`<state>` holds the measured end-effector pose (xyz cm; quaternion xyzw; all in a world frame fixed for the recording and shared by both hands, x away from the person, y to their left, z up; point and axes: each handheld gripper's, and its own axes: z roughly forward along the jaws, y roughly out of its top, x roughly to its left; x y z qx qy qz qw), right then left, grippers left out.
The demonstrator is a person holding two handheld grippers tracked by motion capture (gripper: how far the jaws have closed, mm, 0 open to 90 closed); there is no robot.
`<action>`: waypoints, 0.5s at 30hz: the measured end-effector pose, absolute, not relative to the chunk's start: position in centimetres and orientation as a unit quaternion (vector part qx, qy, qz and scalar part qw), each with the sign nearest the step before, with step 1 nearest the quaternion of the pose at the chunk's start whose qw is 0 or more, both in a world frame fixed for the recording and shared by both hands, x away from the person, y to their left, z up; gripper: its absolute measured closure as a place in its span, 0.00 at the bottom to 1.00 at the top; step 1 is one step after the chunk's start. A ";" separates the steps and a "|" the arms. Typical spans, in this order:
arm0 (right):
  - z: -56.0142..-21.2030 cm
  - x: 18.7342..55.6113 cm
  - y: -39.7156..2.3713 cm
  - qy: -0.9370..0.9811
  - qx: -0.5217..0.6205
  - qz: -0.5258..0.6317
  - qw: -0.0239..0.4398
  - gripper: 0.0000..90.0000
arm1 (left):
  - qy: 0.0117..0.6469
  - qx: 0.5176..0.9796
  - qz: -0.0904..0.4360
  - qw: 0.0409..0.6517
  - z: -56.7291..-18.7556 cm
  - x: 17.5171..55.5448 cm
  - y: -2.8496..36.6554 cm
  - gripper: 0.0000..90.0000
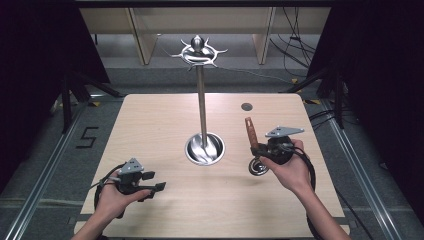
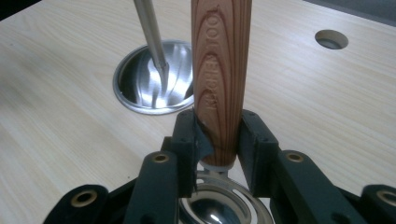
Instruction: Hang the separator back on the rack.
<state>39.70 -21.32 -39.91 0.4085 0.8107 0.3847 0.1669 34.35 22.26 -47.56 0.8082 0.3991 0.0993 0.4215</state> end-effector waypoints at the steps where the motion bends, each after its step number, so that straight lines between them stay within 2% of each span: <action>1: -39.8 39.6 -21.2 0.810 0.408 0.387 0.169 0.78 | 0.399 0.808 0.099 0.423 -47.6 34.4 22.3 0.40; 15: -38.4 39.3 -20.7 0.805 0.399 0.409 0.163 0.78 | 0.403 0.804 0.097 0.427 -47.6 34.4 22.2 0.40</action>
